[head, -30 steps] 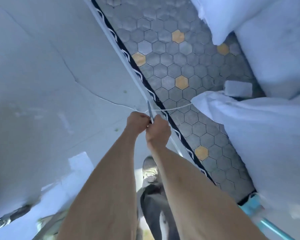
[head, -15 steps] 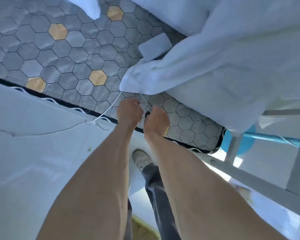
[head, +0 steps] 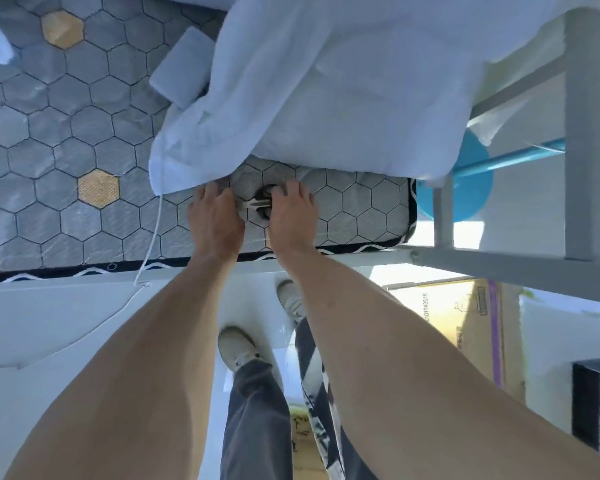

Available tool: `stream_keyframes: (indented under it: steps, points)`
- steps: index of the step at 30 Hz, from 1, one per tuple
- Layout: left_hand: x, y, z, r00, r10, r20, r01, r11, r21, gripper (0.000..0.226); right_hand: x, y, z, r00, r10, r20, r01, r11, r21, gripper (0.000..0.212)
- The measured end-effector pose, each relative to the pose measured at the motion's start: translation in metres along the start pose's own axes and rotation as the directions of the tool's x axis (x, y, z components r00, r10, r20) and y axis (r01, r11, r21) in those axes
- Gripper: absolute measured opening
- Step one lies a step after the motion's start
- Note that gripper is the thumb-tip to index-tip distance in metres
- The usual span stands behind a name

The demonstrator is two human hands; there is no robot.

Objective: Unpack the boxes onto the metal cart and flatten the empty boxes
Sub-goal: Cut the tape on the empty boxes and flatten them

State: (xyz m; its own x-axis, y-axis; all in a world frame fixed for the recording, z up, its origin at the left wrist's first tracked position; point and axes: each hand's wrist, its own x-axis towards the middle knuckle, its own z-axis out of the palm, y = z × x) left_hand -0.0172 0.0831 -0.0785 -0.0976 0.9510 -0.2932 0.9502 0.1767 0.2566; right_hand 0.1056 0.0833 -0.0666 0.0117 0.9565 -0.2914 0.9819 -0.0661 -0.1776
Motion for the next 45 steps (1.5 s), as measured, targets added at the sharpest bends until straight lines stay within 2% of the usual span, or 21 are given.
stream_keyframes:
  steps: [3,7,11,13,15,17,20,23,25,27,30,32,35,37,39,42,45]
  points:
    - [0.0,-0.007,0.004,1.0,-0.025,-0.002,0.025,1.0,-0.016,0.016,0.003,0.006,-0.003,0.999,-0.024,0.048,0.024,1.0,-0.008,0.033]
    - [-0.002,0.001,0.005,1.0,-0.017,0.019,0.018,0.999,-0.027,0.017,0.004,0.006,-0.005,0.999,-0.001,0.032,0.0,1.0,0.027,0.031]
    - [-0.009,0.007,-0.002,0.985,-0.171,-0.004,0.17,0.985,-0.028,0.02,-0.001,0.003,-0.003,0.999,-0.029,-0.043,0.029,1.0,-0.01,0.031]
    - [-0.017,0.004,-0.006,0.962,-0.27,-0.023,0.268,0.96,-0.08,0.022,-0.003,0.0,-0.003,0.989,-0.126,-0.079,0.12,0.99,-0.077,0.032]
    - [-0.03,-0.009,-0.011,0.932,-0.36,-0.044,0.353,0.928,-0.12,0.026,-0.006,-0.01,-0.003,0.963,-0.264,-0.055,0.252,0.954,-0.162,0.035]
    - [-0.042,-0.025,-0.014,0.903,-0.423,-0.072,0.408,0.898,-0.163,0.03,-0.009,-0.024,-0.003,0.929,-0.369,-0.018,0.36,0.916,-0.175,0.036]
    - [-0.075,-0.068,-0.019,0.799,-0.591,-0.11,0.555,0.795,-0.244,0.036,-0.028,-0.068,0.008,0.824,-0.559,0.09,0.566,0.809,-0.158,0.043]
    - [-0.115,-0.108,-0.021,0.698,-0.716,-0.037,0.69,0.684,-0.237,0.043,-0.06,-0.111,0.028,0.733,-0.658,0.172,0.68,0.711,-0.176,0.045]
    - [-0.147,-0.133,-0.016,0.624,-0.781,-0.008,0.757,0.608,-0.239,0.046,-0.087,-0.137,0.046,0.711,-0.681,0.176,0.703,0.692,-0.164,0.043]
    - [-0.175,-0.151,-0.006,0.569,-0.822,0.022,0.8,0.548,-0.245,0.046,-0.112,-0.155,0.06,0.73,-0.652,0.203,0.682,0.712,-0.167,0.043]
    - [-0.236,-0.178,0.017,0.423,-0.9,0.106,0.886,0.387,-0.256,0.046,-0.165,-0.177,0.086,0.698,-0.604,0.385,0.706,0.668,-0.234,0.038]
    - [-0.273,-0.188,0.029,0.365,-0.919,0.15,0.907,0.314,-0.282,0.042,-0.198,-0.182,0.099,0.654,-0.614,0.442,0.751,0.597,-0.282,0.036]
    - [-0.347,-0.199,0.055,0.258,-0.946,0.195,0.934,0.192,-0.301,0.039,-0.257,-0.186,0.126,0.547,-0.645,0.534,0.836,0.457,-0.304,0.036]
    - [-0.386,-0.203,0.07,0.204,-0.952,0.228,0.939,0.125,-0.32,0.038,-0.287,-0.188,0.137,0.515,-0.631,0.58,0.856,0.412,-0.313,0.036]
    - [-0.43,-0.205,0.088,0.113,-0.955,0.276,0.946,0.018,-0.324,0.039,-0.325,-0.188,0.152,0.459,-0.62,0.636,0.887,0.359,-0.29,0.036]
    - [-0.49,-0.201,0.114,0.006,-0.938,0.347,0.928,-0.123,-0.35,0.041,-0.381,-0.183,0.171,0.349,-0.617,0.706,0.937,0.256,-0.239,0.031]
    - [-0.553,-0.187,0.143,-0.105,-0.908,0.405,0.887,-0.27,-0.375,0.04,-0.445,-0.173,0.19,0.208,-0.621,0.756,0.978,0.132,-0.16,0.021]
